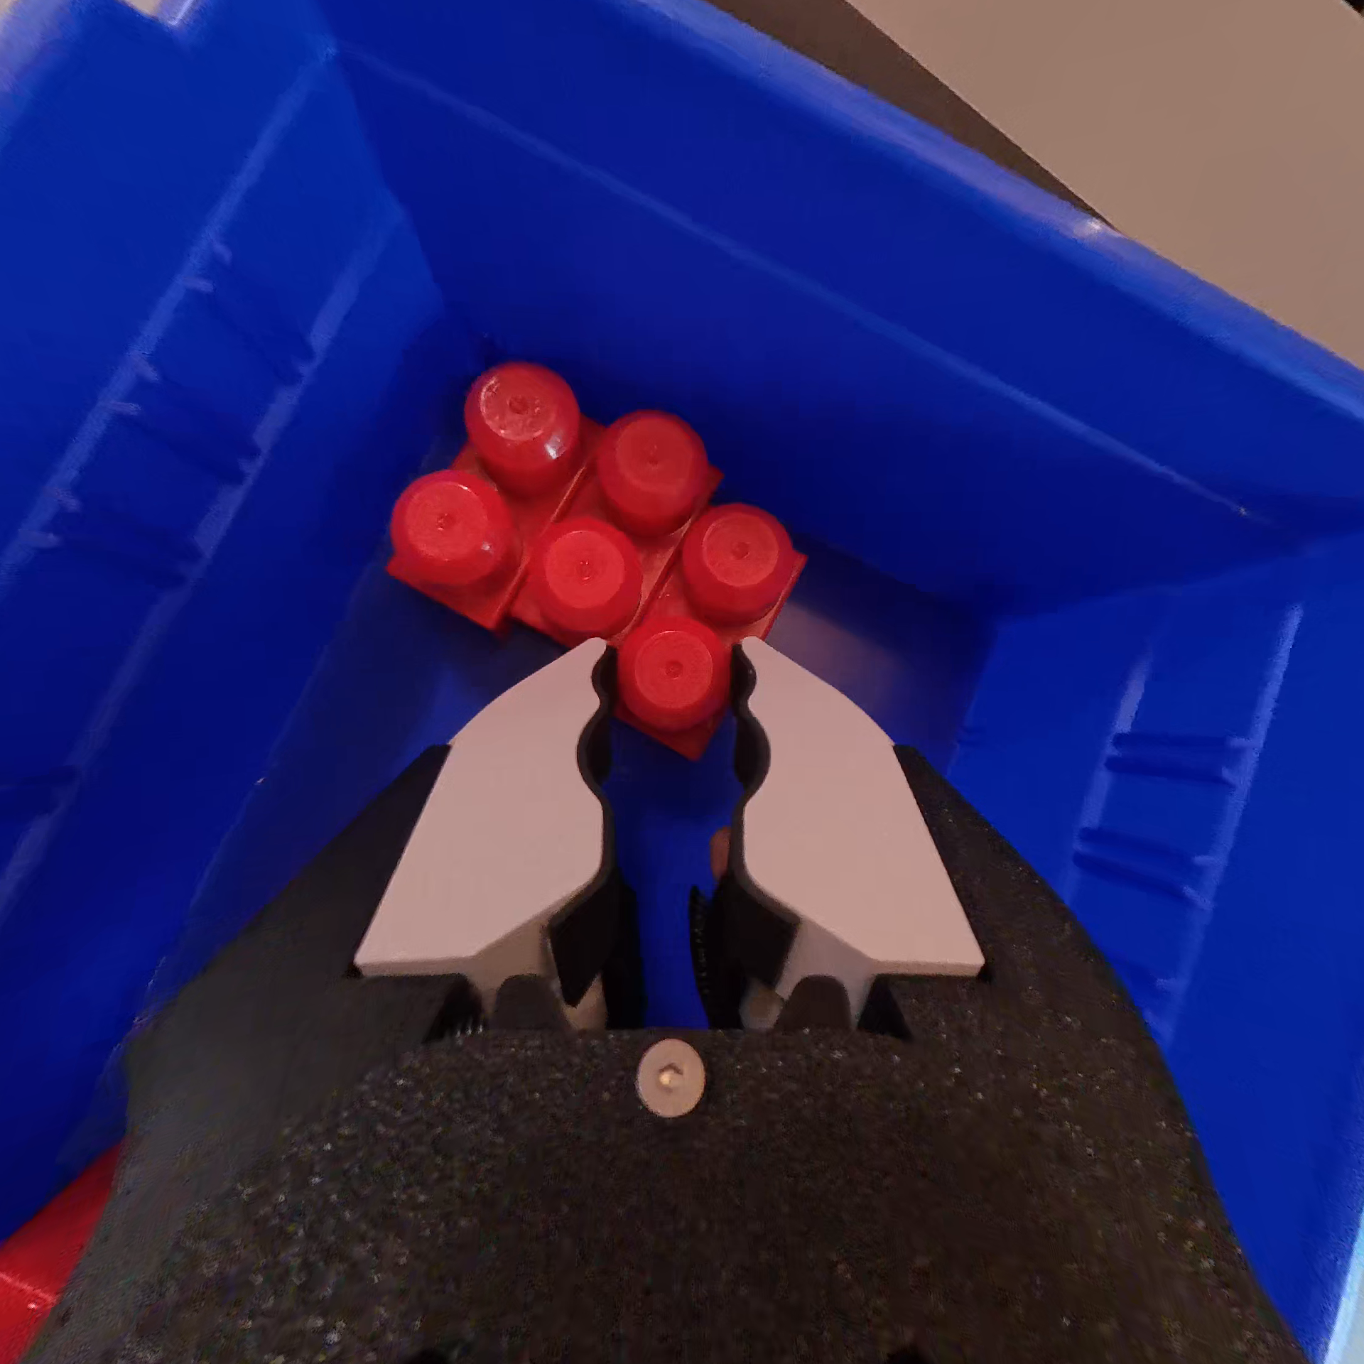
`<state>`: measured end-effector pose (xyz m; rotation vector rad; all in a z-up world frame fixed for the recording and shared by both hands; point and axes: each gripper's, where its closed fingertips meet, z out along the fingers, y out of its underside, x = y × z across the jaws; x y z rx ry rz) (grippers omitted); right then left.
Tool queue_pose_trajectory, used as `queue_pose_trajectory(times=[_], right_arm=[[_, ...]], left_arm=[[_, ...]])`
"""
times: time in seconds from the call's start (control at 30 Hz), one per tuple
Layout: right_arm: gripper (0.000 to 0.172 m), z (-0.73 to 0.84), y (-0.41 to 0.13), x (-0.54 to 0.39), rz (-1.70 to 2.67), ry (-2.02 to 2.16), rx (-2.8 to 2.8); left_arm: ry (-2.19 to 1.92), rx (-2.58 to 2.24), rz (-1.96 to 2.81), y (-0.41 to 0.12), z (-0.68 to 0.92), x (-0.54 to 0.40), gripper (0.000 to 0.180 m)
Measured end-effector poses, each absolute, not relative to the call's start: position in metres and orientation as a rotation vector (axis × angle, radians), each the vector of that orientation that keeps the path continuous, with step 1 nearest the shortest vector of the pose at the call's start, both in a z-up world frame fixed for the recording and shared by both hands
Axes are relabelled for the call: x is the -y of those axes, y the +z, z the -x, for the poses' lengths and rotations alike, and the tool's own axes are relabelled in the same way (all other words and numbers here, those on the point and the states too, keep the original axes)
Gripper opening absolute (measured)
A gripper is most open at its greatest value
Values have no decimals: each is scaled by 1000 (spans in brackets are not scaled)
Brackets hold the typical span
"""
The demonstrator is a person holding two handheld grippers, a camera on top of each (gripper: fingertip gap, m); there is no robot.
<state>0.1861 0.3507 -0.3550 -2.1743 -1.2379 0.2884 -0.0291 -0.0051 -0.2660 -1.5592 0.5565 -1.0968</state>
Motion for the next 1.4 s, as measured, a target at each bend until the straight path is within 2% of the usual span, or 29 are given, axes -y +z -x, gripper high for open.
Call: queue_pose_trajectory(times=[0.5,0.57,0.67,0.93,1.03,1.13,1.27,1.33,1.4], right_arm=[[34,-193,-342,-347,2197,341,1167],[28,-213,-347,-343,2296,243,1169],[10,-228,-361,-335,2407,197,1171],[8,-199,-372,-334,2333,334,1161],[9,-193,-369,-336,2308,339,1135],[20,-202,-360,-328,2339,280,1105],[41,-219,-315,-295,2233,273,970],[46,-228,-288,-267,2141,332,890],[44,-236,-266,-233,2053,420,812]], left_arm=[[-1095,-557,1558,-266,29,5,55],[-1094,-559,1559,-266,29,5,55],[-1091,-561,1560,-266,29,5,55],[-1093,-555,1560,-266,29,5,55],[-1096,-553,1559,-266,30,5,55],[-1097,-552,1557,-266,30,5,55],[-1097,-553,1555,-265,30,5,55],[-1096,-556,1557,-266,29,5,55],[-1094,-559,1559,-266,29,5,55]])
